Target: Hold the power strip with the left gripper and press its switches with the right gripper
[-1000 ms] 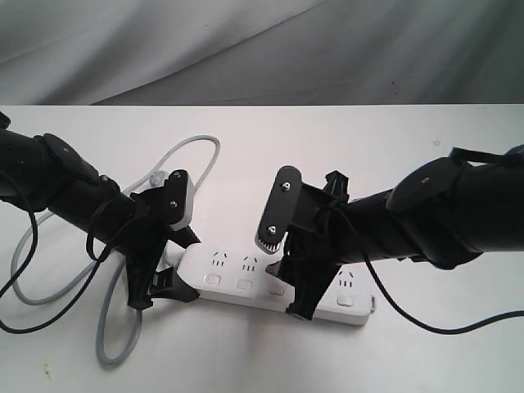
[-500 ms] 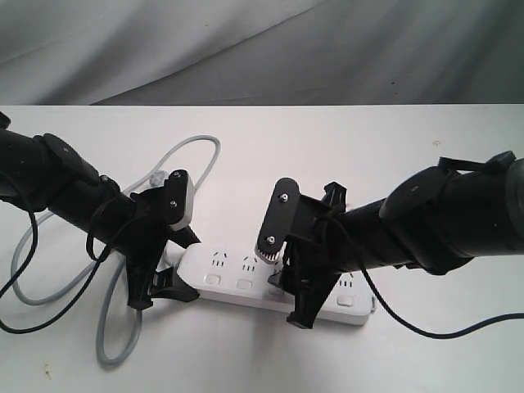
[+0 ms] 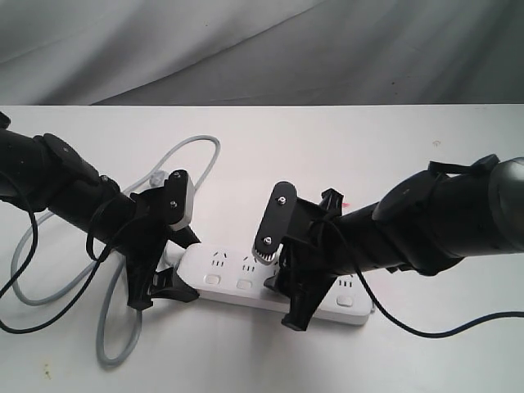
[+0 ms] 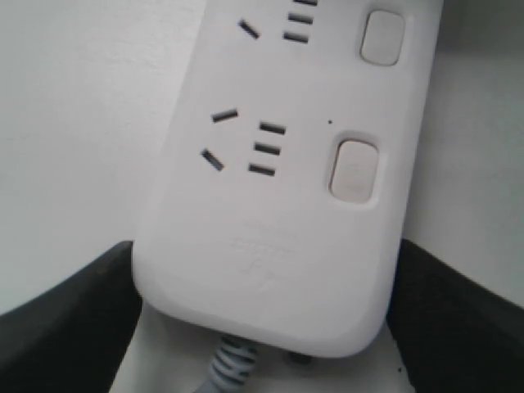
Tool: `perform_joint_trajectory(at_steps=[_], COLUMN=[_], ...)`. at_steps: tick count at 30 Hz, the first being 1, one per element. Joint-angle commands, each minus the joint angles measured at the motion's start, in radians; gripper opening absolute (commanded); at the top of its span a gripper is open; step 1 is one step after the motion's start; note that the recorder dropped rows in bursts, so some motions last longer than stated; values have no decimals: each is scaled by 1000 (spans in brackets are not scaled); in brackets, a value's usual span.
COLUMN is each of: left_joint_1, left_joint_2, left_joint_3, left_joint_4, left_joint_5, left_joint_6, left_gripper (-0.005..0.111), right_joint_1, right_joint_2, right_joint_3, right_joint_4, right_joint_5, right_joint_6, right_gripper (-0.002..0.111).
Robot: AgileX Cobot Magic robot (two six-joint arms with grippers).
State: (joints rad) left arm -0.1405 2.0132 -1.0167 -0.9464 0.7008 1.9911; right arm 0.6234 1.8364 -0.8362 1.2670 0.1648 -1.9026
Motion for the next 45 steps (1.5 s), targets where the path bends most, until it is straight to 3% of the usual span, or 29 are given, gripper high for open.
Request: perform_joint_trajectory(at_steps=[1, 19, 31, 45], left_joint_1=[-4, -4, -4, -4], left_joint_2=[1, 1, 1, 1], left_joint_3=[-1, -1, -1, -1], left_joint_4=[13, 13, 13, 13], left_joint_5=[11, 11, 11, 11], left_joint_6=[0, 0, 0, 0], left_gripper=[66, 66, 66, 66], right_joint_1=[-7, -33, -45, -103], right_joint_2=[33, 52, -111, -144], right_joint_3=[8, 31, 31, 102], right_joint_4=[-11, -6, 8, 18], right_joint_5=[12, 14, 22, 46], right_joint_6=[-5, -5, 1, 0], right_gripper=[59, 59, 59, 59])
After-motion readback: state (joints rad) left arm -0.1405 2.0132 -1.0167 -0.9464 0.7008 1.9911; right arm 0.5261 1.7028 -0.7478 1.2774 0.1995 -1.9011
